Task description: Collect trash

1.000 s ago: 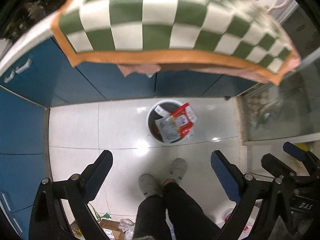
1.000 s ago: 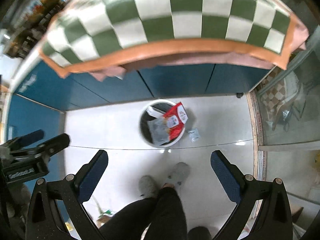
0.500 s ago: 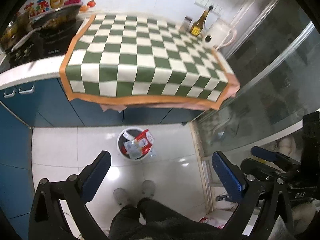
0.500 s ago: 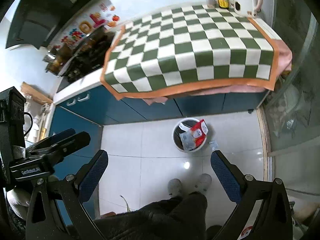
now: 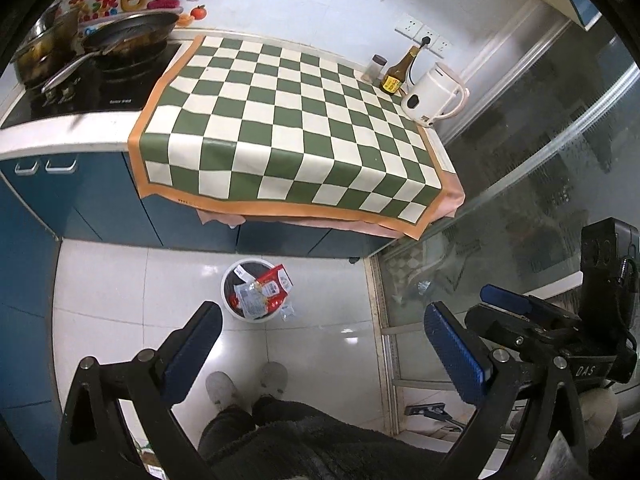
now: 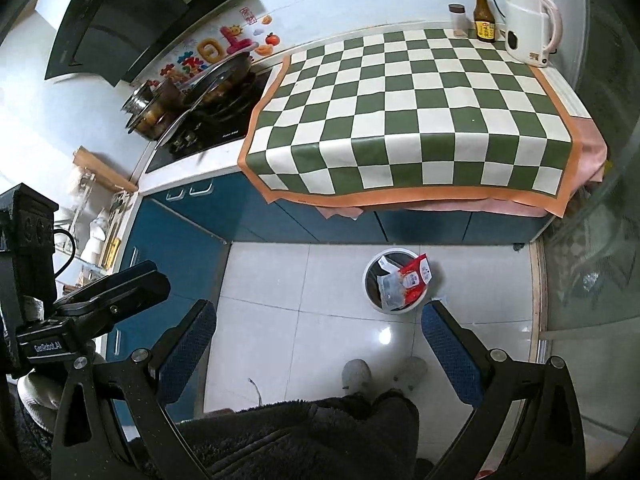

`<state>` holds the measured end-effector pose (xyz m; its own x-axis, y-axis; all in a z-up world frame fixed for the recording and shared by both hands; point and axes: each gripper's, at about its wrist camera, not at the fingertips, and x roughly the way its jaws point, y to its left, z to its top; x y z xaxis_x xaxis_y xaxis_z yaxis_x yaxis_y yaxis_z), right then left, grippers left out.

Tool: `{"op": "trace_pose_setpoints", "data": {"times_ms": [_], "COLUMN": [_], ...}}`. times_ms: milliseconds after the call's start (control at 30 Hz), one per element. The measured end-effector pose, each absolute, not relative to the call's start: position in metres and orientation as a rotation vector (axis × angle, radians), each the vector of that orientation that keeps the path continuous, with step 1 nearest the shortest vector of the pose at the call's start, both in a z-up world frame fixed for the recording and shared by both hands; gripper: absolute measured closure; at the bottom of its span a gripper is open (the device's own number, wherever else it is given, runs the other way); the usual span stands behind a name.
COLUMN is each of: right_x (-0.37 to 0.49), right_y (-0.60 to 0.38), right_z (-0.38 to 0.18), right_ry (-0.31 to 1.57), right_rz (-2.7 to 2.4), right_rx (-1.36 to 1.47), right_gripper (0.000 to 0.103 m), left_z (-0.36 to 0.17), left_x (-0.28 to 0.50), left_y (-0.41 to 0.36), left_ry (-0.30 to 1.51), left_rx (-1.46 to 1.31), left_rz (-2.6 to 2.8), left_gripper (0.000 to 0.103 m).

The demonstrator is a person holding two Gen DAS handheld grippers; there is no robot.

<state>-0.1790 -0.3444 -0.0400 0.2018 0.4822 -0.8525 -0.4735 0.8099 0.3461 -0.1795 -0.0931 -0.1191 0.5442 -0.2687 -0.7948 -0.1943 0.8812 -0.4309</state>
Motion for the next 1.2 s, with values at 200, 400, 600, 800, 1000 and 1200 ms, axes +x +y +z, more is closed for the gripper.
{"op": "trace_pose_setpoints", "data": {"times_ms": [200, 400, 600, 800, 1000, 1200], "right_x": [-0.178, -0.181, -0.182, -0.183, -0.183, -0.184], "right_y": [-0.347, -0.345, -0.344, -0.345, -0.345, -0.351], "right_z": [-0.050, -0.055, -0.056, -0.056, -0.056, -0.057], "right_ry": [1.221, 1.233, 1.236, 1.236, 1.237, 1.239], "right_rz": [0.681, 0.690, 0.690, 0.694, 0.692, 0.689], "right_rx": [0.014, 0.020, 0.019, 0.011, 0.016, 0.018], "right_gripper": [0.000, 0.000, 0.000, 0.000, 0.000, 0.000], "left_z": [-0.122, -0.123, -0.123, -0.123, -0.122, -0.120], "left_x": [-0.188, -0.190, -0.192, -0.190, -0.189, -0.189], "left_y": [-0.093, -0.095, -0.098, -0.101, -0.101, -0.104], "left_ry": [1.026, 1.033, 1.039, 1.042, 1.042, 1.041], "left_rx": [-0.520, -0.517, -0.500, -0.493, -0.491, -0.490], "left_rz": [-0.034, -0.034, -0.048, -0.047, -0.049, -0.052], "left_gripper": [0.000, 0.000, 0.000, 0.000, 0.000, 0.000]}}
